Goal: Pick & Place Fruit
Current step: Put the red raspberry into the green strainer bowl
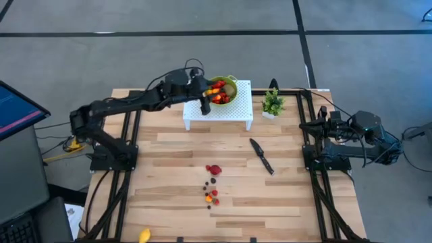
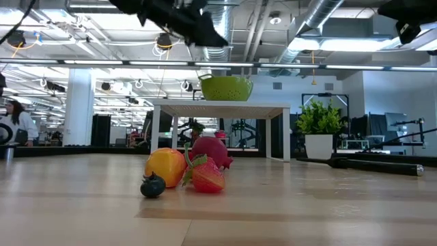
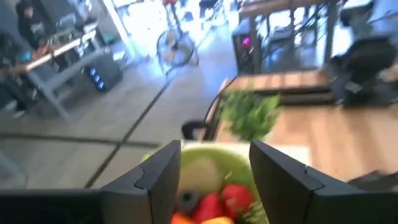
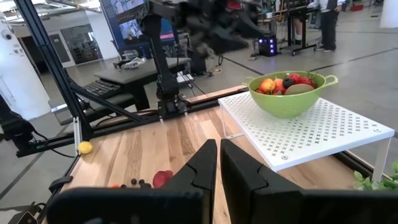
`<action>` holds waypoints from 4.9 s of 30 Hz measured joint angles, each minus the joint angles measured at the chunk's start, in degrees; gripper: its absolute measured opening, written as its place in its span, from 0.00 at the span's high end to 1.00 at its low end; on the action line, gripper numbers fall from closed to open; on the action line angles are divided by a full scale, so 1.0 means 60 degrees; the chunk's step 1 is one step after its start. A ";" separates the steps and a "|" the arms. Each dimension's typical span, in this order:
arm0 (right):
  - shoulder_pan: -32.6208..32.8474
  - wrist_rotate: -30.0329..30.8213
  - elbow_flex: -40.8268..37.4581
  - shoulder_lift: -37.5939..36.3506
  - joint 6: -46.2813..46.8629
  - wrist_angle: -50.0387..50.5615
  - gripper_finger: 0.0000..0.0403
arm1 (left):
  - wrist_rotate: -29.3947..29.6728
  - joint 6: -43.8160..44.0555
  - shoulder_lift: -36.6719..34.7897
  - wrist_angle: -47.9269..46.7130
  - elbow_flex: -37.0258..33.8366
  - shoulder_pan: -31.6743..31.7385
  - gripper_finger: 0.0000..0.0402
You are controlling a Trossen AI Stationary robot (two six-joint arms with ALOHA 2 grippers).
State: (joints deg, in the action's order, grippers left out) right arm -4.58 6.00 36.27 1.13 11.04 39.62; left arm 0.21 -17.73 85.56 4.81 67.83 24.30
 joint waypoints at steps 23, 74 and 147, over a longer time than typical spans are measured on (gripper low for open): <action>0.0001 -0.0001 0.0000 -0.0003 -0.0002 0.0000 0.96 | -0.0292 0.0251 -0.1298 -0.2507 -0.0036 -0.4477 0.56; 0.0000 -0.0001 0.0000 -0.0004 -0.0002 0.0000 0.96 | -0.1509 -0.0075 0.3693 -0.3882 -0.1162 -0.4414 0.56; 0.0011 -0.0001 -0.0001 0.0000 0.0000 0.0004 0.96 | 0.0069 0.0791 0.0568 0.2001 -0.1034 0.0963 0.75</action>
State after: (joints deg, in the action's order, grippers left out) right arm -4.51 6.00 36.27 1.13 11.04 39.64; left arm 0.62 -12.99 88.97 16.81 61.63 30.08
